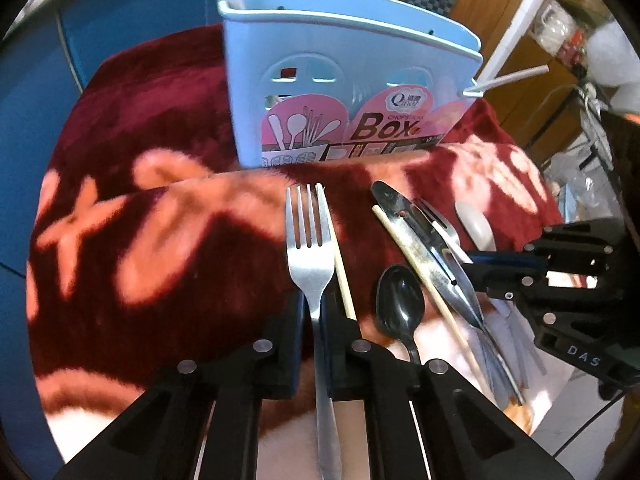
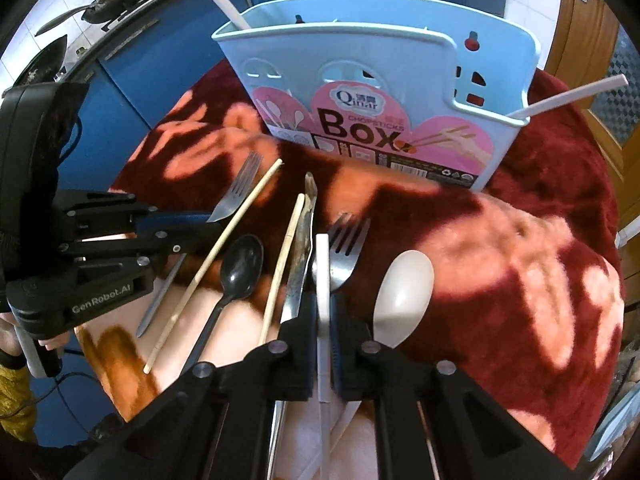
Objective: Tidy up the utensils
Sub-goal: 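Grasp the metal fork with the left tool while the right tool grasps a white chopstick, then lift and carry the metal fork and chopstick over the blue caddy with both tools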
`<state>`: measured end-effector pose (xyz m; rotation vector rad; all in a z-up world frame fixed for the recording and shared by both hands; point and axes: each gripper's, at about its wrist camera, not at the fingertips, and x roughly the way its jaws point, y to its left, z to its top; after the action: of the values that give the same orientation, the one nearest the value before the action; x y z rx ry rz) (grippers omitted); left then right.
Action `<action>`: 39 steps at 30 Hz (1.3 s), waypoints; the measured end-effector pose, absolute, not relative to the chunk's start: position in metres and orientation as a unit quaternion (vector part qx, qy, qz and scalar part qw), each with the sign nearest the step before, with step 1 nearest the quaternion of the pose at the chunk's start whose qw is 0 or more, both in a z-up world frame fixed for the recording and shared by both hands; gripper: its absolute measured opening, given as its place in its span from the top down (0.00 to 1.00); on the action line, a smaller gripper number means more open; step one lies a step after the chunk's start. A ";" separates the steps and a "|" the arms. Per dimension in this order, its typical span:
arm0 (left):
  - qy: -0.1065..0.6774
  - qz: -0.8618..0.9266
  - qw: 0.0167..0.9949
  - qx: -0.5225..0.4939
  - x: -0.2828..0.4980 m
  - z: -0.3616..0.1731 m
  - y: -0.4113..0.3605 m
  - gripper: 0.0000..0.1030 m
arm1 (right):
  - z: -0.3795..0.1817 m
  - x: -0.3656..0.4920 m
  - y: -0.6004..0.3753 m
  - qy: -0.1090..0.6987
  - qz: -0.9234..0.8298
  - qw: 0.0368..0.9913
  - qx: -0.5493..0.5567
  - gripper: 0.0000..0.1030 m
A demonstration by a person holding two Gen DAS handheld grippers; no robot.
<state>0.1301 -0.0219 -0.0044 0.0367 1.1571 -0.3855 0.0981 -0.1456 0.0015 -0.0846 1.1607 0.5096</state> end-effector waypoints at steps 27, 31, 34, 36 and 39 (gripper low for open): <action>0.393 -0.160 0.905 -0.030 0.067 0.037 0.000 0.94 | 0.059 0.026 -0.195 0.329 0.231 0.913 0.070 0.92; 0.373 -0.170 0.911 -0.041 0.063 0.048 0.000 0.94 | 0.069 0.021 -0.198 0.300 0.227 0.923 0.080 0.92; 0.354 -0.178 0.917 -0.052 0.062 0.058 0.001 0.94 | 0.077 0.021 -0.198 0.275 0.223 0.932 0.083 0.92; 0.340 -0.184 0.920 -0.062 0.063 0.064 0.002 0.94 | 0.082 0.021 -0.198 0.256 0.220 0.938 0.083 0.92; 0.318 -0.190 0.926 -0.072 0.065 0.074 0.001 0.94 | 0.088 0.024 -0.198 0.235 0.218 0.943 0.086 0.92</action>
<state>0.0652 0.0010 0.0735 -0.1471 0.6529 -0.3891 0.0244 -0.1981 0.0880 0.1747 0.4789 0.4453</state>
